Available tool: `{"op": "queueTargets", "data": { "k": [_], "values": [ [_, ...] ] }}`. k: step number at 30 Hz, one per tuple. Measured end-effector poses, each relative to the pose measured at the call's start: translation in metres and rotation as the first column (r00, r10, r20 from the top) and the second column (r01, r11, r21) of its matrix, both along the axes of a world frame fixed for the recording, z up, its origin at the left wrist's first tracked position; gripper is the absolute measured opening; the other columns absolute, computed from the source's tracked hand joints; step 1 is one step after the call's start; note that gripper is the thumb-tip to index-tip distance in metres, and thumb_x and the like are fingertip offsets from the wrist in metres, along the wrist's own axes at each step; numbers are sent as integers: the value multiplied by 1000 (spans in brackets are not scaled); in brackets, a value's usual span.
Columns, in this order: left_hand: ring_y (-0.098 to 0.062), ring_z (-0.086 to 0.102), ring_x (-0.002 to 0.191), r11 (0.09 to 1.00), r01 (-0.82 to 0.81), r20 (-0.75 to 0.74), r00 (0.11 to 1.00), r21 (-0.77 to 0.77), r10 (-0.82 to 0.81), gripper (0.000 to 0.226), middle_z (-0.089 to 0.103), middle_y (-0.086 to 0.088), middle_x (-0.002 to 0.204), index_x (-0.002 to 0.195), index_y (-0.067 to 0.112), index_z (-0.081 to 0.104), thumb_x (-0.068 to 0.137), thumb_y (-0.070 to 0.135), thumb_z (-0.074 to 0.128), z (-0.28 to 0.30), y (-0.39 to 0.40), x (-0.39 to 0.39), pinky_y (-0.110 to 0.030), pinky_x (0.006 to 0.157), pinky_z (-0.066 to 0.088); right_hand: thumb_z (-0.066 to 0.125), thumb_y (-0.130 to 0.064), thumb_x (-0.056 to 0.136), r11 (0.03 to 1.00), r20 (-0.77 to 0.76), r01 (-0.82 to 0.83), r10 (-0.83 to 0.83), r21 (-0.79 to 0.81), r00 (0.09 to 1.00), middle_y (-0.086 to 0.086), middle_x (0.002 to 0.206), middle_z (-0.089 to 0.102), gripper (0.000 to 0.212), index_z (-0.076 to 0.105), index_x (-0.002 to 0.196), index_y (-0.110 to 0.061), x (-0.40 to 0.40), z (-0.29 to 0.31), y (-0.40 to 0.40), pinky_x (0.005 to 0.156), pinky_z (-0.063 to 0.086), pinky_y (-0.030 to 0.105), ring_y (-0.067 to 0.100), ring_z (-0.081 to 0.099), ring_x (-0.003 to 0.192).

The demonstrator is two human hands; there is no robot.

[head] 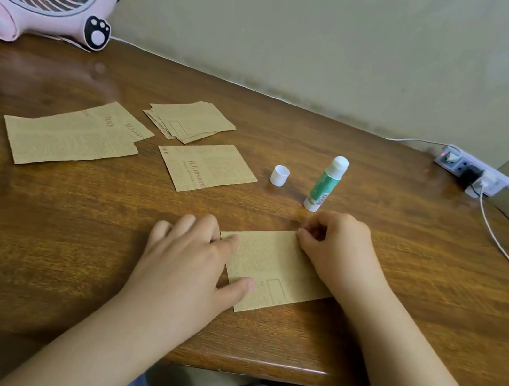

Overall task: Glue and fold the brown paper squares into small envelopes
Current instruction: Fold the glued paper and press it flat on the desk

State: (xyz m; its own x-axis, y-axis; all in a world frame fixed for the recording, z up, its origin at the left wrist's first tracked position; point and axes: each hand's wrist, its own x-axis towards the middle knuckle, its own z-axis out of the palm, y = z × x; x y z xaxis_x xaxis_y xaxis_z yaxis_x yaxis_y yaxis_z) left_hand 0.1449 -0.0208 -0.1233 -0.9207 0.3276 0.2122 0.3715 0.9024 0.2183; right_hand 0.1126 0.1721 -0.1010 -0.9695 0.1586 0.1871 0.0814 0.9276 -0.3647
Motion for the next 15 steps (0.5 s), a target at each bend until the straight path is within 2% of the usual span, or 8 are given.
{"op": "queueTargets", "data": {
  "k": [3, 6, 8, 10, 12, 15],
  "values": [
    [-8, 31, 113, 1000, -17, 16, 1000, -14, 18, 73, 33, 15, 110, 145, 35, 29, 82, 72, 27, 1, 0, 0, -29, 98, 23, 62, -22, 83, 988, -59, -152, 151, -20, 987, -14, 68, 53, 7, 63, 76, -22, 3, -1, -24, 56, 35, 8, 3, 49, 65],
    [-9, 32, 114, 999, -34, 11, 999, -17, 35, 80, 35, 14, 111, 145, 35, 29, 75, 73, 21, 2, -1, 1, -29, 98, 23, 63, -23, 83, 955, -48, -294, 293, -34, 955, -13, 71, 55, 6, 63, 77, -24, 4, -7, -48, 60, 40, 13, 3, 51, 66],
    [-9, 32, 114, 999, -39, -3, 999, -21, 39, 79, 35, 15, 112, 146, 35, 25, 78, 74, 22, 1, -1, 2, -29, 99, 24, 62, -23, 83, 964, -52, -260, 257, -51, 965, -13, 70, 56, 7, 62, 76, -25, 0, -9, -45, 59, 40, 13, 3, 51, 65],
    [-8, 31, 114, 998, -39, 9, 999, -44, 40, 77, 35, 14, 114, 148, 34, 22, 82, 74, 25, 0, -2, 2, -30, 101, 25, 62, -22, 83, 985, -54, -155, 151, -70, 987, -13, 67, 55, 9, 60, 74, -24, -2, -9, -27, 56, 37, 10, 2, 50, 63],
    [-9, 31, 113, 997, -40, 25, 999, -60, 42, 76, 35, 14, 113, 148, 34, 21, 84, 74, 26, 1, -1, 1, -31, 101, 25, 62, -22, 83, 995, -47, -56, 52, -87, 998, -12, 69, 56, 8, 63, 75, -21, -2, -7, -7, 57, 37, 11, 4, 51, 65],
    [-9, 32, 112, 997, -41, 27, 999, -70, 43, 76, 36, 14, 111, 148, 33, 23, 83, 74, 25, 3, -1, 2, -31, 101, 26, 62, -21, 84, 997, -22, -10, 8, -72, 1000, -12, 72, 57, 7, 65, 79, -20, -3, -5, 7, 56, 35, 11, 2, 49, 67]
  ]
}}
